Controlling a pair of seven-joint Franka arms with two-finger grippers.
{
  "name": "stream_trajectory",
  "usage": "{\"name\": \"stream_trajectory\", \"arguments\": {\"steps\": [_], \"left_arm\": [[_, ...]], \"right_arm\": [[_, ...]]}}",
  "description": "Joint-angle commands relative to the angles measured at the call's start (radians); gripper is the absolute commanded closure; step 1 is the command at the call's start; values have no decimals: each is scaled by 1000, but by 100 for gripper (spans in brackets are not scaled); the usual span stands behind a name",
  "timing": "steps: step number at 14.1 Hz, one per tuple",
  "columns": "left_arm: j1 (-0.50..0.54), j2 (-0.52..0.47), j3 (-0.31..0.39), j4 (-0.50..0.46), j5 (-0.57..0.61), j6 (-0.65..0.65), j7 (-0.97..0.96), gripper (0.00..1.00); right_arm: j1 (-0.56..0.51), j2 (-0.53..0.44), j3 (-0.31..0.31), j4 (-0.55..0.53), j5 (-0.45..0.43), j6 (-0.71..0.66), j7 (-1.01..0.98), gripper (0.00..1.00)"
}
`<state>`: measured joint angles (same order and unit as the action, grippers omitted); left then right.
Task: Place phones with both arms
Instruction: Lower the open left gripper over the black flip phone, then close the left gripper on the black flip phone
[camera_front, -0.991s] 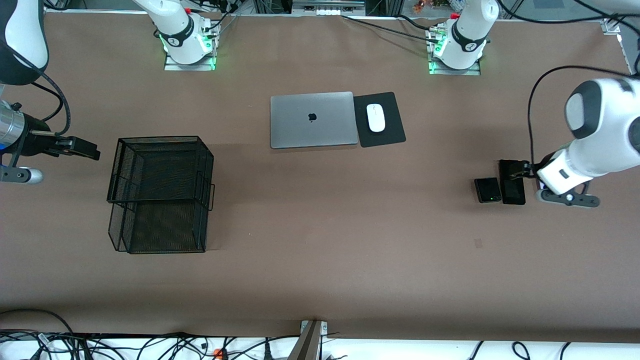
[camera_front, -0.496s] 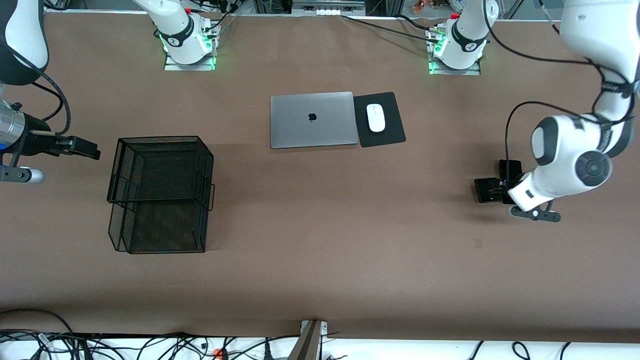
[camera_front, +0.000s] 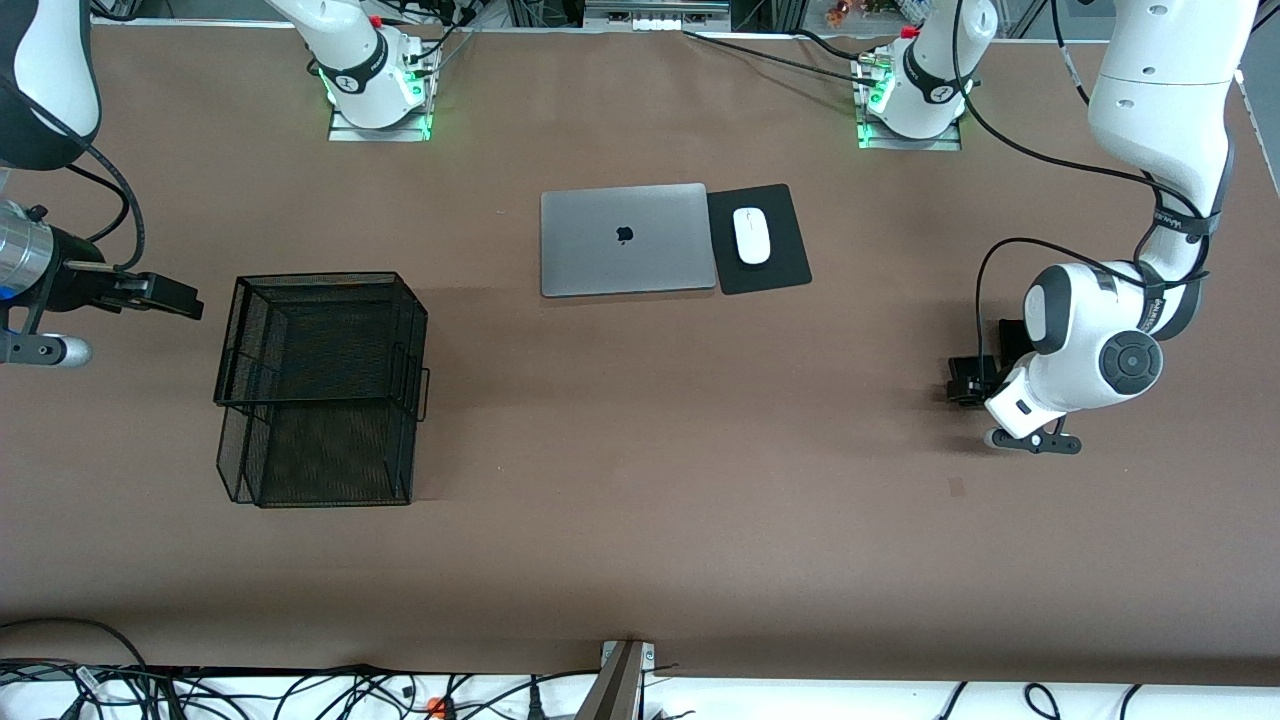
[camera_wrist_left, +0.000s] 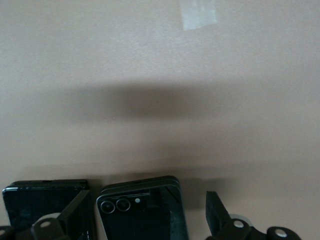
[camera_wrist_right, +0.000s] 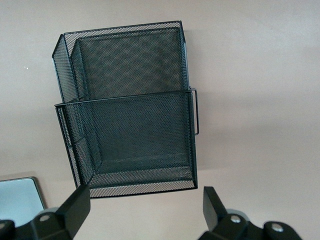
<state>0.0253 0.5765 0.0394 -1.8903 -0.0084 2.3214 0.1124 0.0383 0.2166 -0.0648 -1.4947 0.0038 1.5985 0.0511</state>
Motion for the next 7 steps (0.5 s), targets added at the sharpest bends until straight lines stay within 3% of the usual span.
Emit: {"name": "stream_trajectory", "arguments": {"steps": [1,7], "left_arm": [[24,3,-1,10,-30,1,-13,0],[10,-3,-3,-49,-30,84,-140,0]], "right_arm": [[0,0,3,11,12,-15,16,0],[-1,0,2,10,12,-17,7,0]]}}
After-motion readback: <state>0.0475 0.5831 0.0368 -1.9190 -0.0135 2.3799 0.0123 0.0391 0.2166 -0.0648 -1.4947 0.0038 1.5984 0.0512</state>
